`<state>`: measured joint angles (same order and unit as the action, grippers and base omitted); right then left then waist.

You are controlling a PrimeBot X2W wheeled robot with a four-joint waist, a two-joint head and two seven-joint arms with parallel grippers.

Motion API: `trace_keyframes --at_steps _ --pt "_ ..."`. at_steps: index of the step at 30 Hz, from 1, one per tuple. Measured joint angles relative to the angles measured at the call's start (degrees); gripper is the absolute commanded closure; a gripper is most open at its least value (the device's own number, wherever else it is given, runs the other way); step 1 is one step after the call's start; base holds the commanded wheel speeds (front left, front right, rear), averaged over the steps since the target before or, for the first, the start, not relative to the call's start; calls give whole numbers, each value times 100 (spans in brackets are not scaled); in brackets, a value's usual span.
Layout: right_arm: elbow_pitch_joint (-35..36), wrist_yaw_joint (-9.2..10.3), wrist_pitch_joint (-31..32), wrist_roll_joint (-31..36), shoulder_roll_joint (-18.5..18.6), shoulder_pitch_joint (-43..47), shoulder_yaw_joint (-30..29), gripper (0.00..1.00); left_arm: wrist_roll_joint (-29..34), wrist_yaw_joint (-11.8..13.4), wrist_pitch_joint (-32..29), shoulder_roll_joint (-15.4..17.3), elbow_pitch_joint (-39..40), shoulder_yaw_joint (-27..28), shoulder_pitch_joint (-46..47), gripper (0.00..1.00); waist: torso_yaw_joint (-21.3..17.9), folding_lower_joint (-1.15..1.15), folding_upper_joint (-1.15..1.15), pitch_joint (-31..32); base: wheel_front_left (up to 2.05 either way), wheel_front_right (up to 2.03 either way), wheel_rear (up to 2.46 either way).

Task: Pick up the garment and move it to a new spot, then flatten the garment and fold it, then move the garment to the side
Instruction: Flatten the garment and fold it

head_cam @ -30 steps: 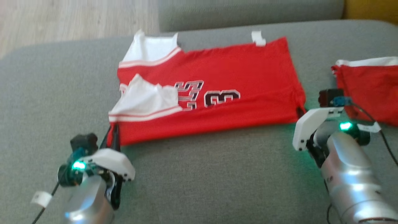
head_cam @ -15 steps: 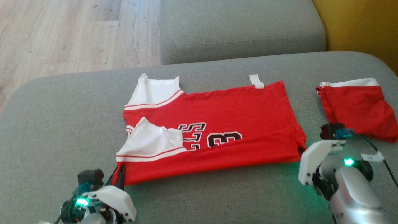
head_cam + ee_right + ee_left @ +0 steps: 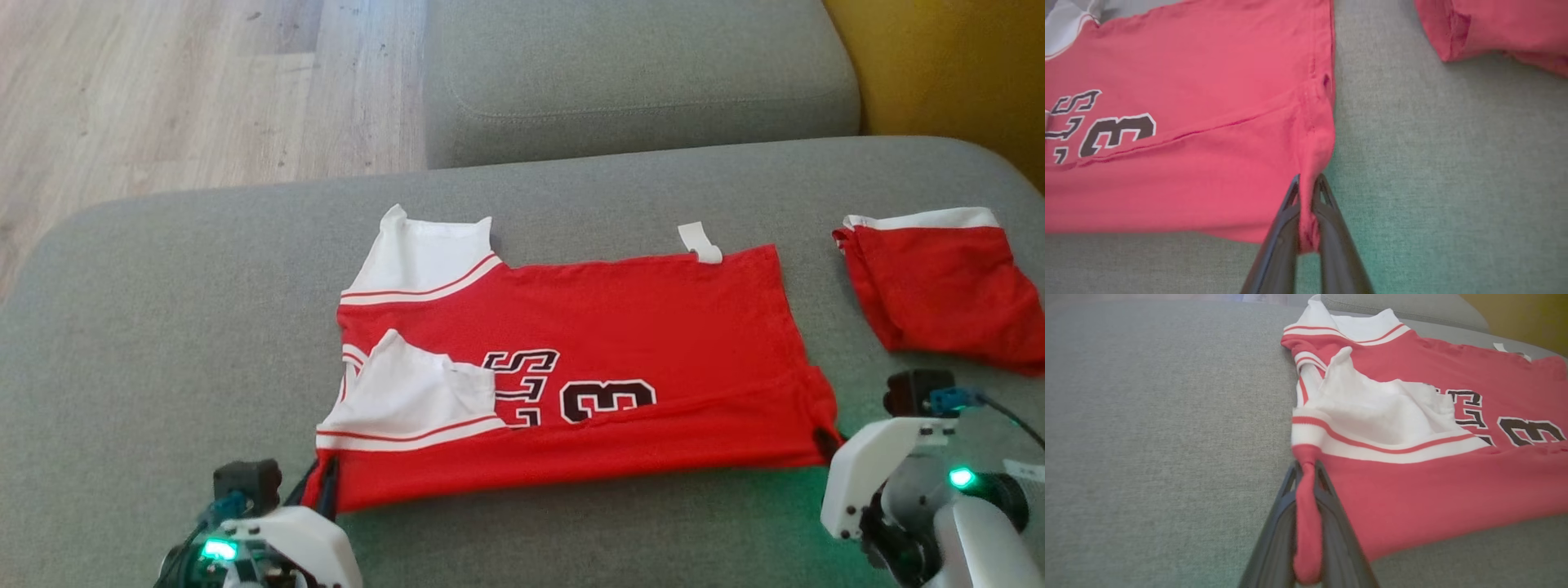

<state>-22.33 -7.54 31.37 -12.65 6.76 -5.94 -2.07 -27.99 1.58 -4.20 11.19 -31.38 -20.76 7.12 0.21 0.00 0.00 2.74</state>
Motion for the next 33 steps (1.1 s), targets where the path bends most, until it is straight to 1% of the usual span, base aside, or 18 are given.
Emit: trace_keyframes --at_steps 1,2,7,9,11,15,19,22,26,27,30,33 --pt "116 0 34 13 -22 21 -12 0 -21 34 -48 15 75 -5 -20 30 1 0 0 -18 0 0 0" --pt "231 0 40 13 -37 44 -18 0 -20 69 -102 37 132 -8 -37 0 2 0 0 -37 0 0 0" --pt "660 0 -18 113 -69 79 -210 0 -21 199 -143 122 482 21 -54 0 -7 0 0 -159 0 0 0" --pt "811 0 -136 107 -105 75 -278 0 -35 232 -47 122 638 66 -47 0 -17 0 0 -217 0 0 0" --pt "980 0 -376 126 -112 65 -259 0 -53 280 200 124 817 208 -16 0 -29 0 0 -293 0 0 0" --pt "1226 0 -1103 151 -147 -142 -279 0 -135 167 659 158 1139 359 353 0 -63 0 0 -493 0 0 0" --pt "1269 0 -1669 163 -156 -608 -302 0 -65 120 703 224 1192 381 1070 0 -106 1 0 -773 0 0 0" --pt "1245 0 -1936 164 -155 -937 -236 0 41 -88 437 380 1026 279 1709 0 -155 1 0 -1039 0 0 0" --pt "1111 0 -2161 167 -124 -1436 -85 0 89 -481 -146 627 569 160 2708 0 -266 2 0 -1438 0 0 0" --pt "1111 0 -2161 167 -124 -1436 -85 0 89 -481 -146 627 569 160 2708 0 -266 2 0 -1438 0 0 0" --pt "998 0 -2245 210 -55 -1848 4 0 82 -731 -655 844 148 0 3483 0 -373 2 0 -1749 0 0 0" --pt "875 0 -2343 209 -20 -2236 114 0 79 -844 -1148 1053 -249 -232 4129 0 -494 2 0 -2057 0 0 0"
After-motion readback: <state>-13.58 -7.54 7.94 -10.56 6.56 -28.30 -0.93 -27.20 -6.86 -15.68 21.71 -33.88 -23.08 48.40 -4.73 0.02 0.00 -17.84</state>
